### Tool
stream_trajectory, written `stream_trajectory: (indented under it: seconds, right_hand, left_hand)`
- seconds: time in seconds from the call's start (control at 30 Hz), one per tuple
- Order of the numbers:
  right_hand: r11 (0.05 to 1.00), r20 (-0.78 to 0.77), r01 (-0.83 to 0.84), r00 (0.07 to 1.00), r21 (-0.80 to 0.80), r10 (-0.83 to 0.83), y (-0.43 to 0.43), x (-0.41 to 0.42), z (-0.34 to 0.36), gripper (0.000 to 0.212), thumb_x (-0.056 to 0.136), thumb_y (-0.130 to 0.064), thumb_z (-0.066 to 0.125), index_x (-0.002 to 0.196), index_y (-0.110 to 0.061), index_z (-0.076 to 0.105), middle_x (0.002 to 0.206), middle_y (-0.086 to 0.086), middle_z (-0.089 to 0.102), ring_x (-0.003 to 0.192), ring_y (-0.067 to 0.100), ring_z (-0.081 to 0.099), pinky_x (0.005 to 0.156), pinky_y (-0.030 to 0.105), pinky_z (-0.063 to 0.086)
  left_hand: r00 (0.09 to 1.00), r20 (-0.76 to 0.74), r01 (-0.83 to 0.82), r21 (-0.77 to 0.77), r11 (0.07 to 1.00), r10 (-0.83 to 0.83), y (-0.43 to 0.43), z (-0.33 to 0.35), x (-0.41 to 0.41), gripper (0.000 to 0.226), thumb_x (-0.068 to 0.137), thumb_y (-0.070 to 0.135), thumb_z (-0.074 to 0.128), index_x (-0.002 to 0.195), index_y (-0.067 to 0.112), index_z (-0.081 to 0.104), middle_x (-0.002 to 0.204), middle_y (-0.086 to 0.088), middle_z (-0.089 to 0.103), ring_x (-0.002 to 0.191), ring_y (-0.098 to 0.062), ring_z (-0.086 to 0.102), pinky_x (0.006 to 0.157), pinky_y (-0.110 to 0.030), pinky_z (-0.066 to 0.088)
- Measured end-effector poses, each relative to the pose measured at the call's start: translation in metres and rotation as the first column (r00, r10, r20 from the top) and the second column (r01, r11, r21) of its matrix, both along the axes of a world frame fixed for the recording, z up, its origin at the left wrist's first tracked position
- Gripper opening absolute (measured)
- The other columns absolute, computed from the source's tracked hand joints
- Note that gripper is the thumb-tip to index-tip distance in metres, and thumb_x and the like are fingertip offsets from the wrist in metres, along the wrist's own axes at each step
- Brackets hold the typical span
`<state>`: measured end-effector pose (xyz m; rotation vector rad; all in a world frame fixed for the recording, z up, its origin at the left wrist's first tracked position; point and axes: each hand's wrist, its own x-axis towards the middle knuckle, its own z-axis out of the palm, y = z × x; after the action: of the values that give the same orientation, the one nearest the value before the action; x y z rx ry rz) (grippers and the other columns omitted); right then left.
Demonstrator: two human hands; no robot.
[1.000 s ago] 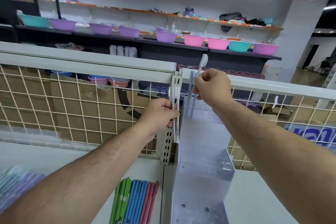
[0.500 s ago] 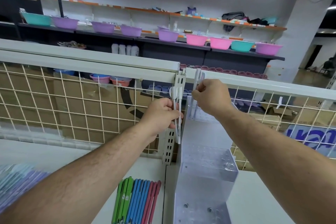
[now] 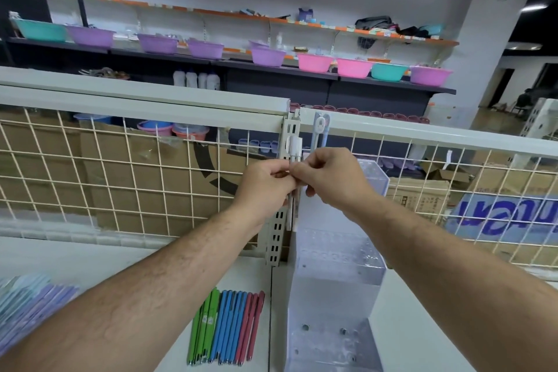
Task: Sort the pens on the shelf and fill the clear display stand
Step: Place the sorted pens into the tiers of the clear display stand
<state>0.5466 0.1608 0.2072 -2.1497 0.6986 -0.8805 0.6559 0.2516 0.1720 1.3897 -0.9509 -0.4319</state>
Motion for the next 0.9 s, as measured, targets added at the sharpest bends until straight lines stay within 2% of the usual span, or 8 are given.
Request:
stream_trajectory:
  seconds: [0.1,0.23,0.37,0.43,0.6,0.7,0.8,0.9]
  right_hand:
    - [0.998,0.039,0.023,0.999,0.061,-0.026,0.000,-0.005,-0.002,0.038,0.086,-0.032,0.079,0.077,0.002,0.064,0.063,0.009,0.070,0.050,0.013,0.065,0.040,0.017,0.040]
    - [0.997,0.007,0.063,0.998,0.053,-0.064,0.000,-0.011,-0.002,0.032,0.084,-0.032,0.080,0.074,-0.005,0.066,0.056,0.002,0.069,0.044,0.005,0.060,0.039,0.014,0.039]
    - [0.992,-0.055,0.103,0.994,0.070,-0.099,-0.001,-0.016,0.001,0.016,0.083,-0.016,0.075,0.079,-0.002,0.069,0.055,0.002,0.067,0.039,0.002,0.055,0.037,0.013,0.037]
    - [0.988,-0.054,0.125,0.991,0.092,-0.121,-0.001,-0.017,0.002,0.014,0.082,-0.013,0.071,0.081,0.001,0.068,0.056,0.004,0.067,0.036,0.002,0.053,0.035,0.014,0.036]
    - [0.982,-0.042,0.141,0.990,0.124,-0.137,-0.001,-0.020,0.003,0.021,0.084,-0.015,0.067,0.083,0.006,0.064,0.053,0.006,0.066,0.040,0.008,0.054,0.037,0.020,0.039]
    - [0.982,-0.017,0.100,0.995,0.161,-0.099,0.000,-0.022,0.003,0.020,0.084,-0.011,0.067,0.089,0.009,0.063,0.058,0.007,0.067,0.048,0.013,0.065,0.038,0.023,0.043]
    - [0.987,-0.010,0.051,0.999,0.153,-0.050,0.000,-0.024,0.003,0.023,0.085,-0.013,0.072,0.090,0.007,0.063,0.066,0.012,0.071,0.055,0.016,0.069,0.041,0.024,0.046]
    - [0.991,-0.028,0.055,0.998,0.124,-0.052,0.000,-0.023,0.004,0.020,0.087,-0.013,0.071,0.088,0.005,0.063,0.066,0.012,0.072,0.055,0.017,0.069,0.042,0.023,0.048]
  left_hand:
    - [0.991,0.131,0.000,-0.012,1.000,0.002,0.001,-0.003,-0.007,0.030,0.094,0.010,0.064,0.092,0.037,0.076,0.069,0.005,0.071,0.057,-0.002,0.059,0.055,-0.020,0.047]
    - [0.984,0.179,0.028,-0.007,1.000,-0.027,0.001,-0.006,-0.014,0.030,0.095,0.007,0.061,0.090,0.033,0.076,0.067,0.007,0.070,0.054,-0.002,0.056,0.053,-0.018,0.045]
    - [0.988,0.127,0.084,0.035,0.996,-0.088,-0.002,-0.009,-0.017,0.034,0.095,-0.002,0.057,0.122,0.015,0.070,0.077,-0.004,0.070,0.056,-0.011,0.053,0.054,-0.026,0.046]
    - [0.989,0.119,0.086,0.047,0.995,-0.091,-0.003,-0.009,-0.019,0.039,0.096,-0.002,0.055,0.131,0.013,0.065,0.082,-0.010,0.070,0.055,-0.013,0.055,0.053,-0.027,0.049]
    - [0.998,0.033,0.044,-0.015,0.999,-0.044,-0.006,-0.007,-0.027,0.040,0.097,-0.001,0.055,0.126,0.021,0.069,0.076,0.009,0.073,0.056,-0.005,0.063,0.050,-0.021,0.050]
    - [0.994,-0.088,0.068,-0.039,0.997,-0.072,-0.008,-0.005,-0.027,0.042,0.094,-0.003,0.058,0.123,0.026,0.066,0.084,0.005,0.077,0.070,-0.011,0.073,0.052,-0.021,0.051]
    - [0.982,-0.156,0.101,-0.051,0.994,-0.108,-0.007,-0.004,-0.025,0.038,0.091,-0.006,0.061,0.110,0.026,0.068,0.085,0.001,0.078,0.071,-0.011,0.072,0.054,-0.023,0.051]
    - [0.968,-0.203,0.144,-0.039,0.989,-0.149,-0.007,-0.003,-0.024,0.026,0.089,-0.006,0.063,0.100,0.015,0.073,0.081,-0.004,0.076,0.069,-0.010,0.069,0.055,-0.022,0.050]
